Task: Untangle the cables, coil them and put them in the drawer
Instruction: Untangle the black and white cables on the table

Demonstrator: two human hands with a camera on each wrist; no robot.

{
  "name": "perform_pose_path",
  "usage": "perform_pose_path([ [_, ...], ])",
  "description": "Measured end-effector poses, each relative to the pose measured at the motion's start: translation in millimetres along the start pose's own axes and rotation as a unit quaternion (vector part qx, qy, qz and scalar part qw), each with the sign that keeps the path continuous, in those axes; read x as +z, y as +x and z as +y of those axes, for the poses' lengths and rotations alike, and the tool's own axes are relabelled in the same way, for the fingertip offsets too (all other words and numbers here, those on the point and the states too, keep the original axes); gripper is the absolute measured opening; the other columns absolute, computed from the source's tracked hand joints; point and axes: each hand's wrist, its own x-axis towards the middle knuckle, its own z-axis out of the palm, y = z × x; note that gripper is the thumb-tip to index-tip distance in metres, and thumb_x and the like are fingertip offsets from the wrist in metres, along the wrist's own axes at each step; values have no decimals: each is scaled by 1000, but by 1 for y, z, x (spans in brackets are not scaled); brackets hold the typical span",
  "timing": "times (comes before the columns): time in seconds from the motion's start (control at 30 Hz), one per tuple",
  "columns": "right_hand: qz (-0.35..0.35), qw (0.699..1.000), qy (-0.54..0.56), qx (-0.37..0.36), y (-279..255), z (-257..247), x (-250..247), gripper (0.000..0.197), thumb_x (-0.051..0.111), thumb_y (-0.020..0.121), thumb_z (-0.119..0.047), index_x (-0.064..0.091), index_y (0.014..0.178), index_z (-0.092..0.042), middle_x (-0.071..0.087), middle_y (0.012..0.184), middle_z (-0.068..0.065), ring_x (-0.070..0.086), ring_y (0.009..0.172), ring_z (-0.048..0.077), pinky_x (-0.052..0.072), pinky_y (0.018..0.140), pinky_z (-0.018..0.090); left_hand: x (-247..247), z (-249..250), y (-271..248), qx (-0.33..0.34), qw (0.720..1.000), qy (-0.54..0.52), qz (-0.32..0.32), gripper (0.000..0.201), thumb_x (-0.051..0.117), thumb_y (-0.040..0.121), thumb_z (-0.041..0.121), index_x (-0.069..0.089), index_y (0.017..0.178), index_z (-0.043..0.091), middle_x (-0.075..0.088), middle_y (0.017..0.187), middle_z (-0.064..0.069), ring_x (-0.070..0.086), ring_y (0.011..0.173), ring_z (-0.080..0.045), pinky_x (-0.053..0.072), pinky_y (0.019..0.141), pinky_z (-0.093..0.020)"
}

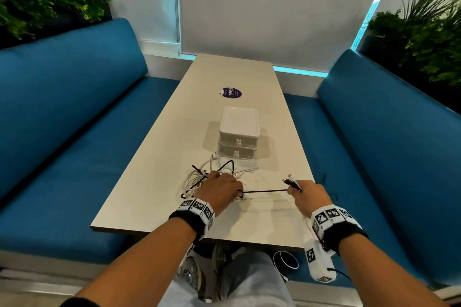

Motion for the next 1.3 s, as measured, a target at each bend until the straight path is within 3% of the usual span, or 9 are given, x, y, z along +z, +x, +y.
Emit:
perform_pose_path([
  [0.17, 48, 995, 4, -86, -11, -24, 17, 32, 41, 101, -40, 63, 108, -17, 68, 92, 14, 60, 78, 32, 43, 64, 34, 1, 14, 7, -27, 998, 58, -7, 13, 49, 97, 18, 56, 100, 28, 64, 94, 4, 55, 101, -22, 29, 93, -43],
  [0.23, 28, 991, 15, -128, -13, -35, 24, 32, 43, 101, -39, 64, 109, -16, 69, 94, 14, 61, 82, 33, 39, 63, 31, -1, 17, 9, -24, 998, 58, -8, 12, 47, 99, 18, 54, 102, 26, 64, 94, 1, 55, 101, -25, 31, 90, -43],
  [0.37, -27, 984, -4, -178, -17, -53, 38, 29, 44, 101, -36, 64, 106, -16, 69, 97, 12, 62, 91, 32, 47, 71, 35, -7, 17, 9, -10, 998, 54, -12, 13, 41, 102, 21, 52, 107, 25, 64, 99, -1, 53, 104, -26, 33, 91, -44],
  [0.5, -60, 988, 0, -142, -15, -59, 38, 25, 47, 99, -34, 65, 102, -17, 67, 93, 12, 61, 85, 32, 47, 72, 37, -8, 13, 2, -9, 999, 39, -9, 15, 43, 100, 23, 55, 109, 27, 62, 105, 3, 52, 110, -22, 34, 95, -42],
  [0.73, -72, 990, -13, -118, -11, -48, 19, 22, 45, 99, -30, 66, 92, -24, 64, 87, 7, 58, 74, 26, 41, 61, 31, -2, 1, 2, -30, 999, -37, -5, 20, 47, 99, 33, 59, 116, 34, 63, 111, 8, 50, 114, -19, 33, 93, -41],
  [0.9, 16, 1000, 3, 20, 5, 7, -16, 20, 46, 98, -26, 63, 92, -18, 60, 87, 11, 59, 83, 34, 45, 67, 34, 4, -26, -13, -56, 998, 20, -23, 28, 57, 95, 38, 62, 122, 34, 57, 124, 8, 44, 125, -19, 31, 100, -41],
  [1.03, 41, 992, -69, 100, 13, 56, -34, 24, 44, 96, -25, 59, 85, -10, 60, 84, 15, 54, 67, 31, 40, 57, 31, 3, -29, -18, -32, 999, -7, -13, 25, 58, 95, 29, 64, 120, 31, 57, 127, 7, 45, 127, -19, 33, 100, -41],
  [1.17, 47, 991, -63, 105, 12, 55, -20, 26, 41, 98, -25, 54, 82, -10, 62, 88, 14, 52, 70, 31, 39, 60, 31, 2, -15, -14, -12, 999, -40, 2, 21, 58, 95, 24, 67, 113, 30, 58, 123, 9, 50, 121, -16, 29, 103, -38],
  [1.3, 53, 998, 4, 41, 3, 31, -3, 28, 39, 101, -31, 58, 94, -12, 59, 89, 13, 56, 82, 34, 47, 71, 37, -6, -12, -16, -19, 999, -47, 20, 19, 58, 90, 25, 68, 105, 32, 59, 114, 15, 53, 114, -10, 19, 108, -35],
])
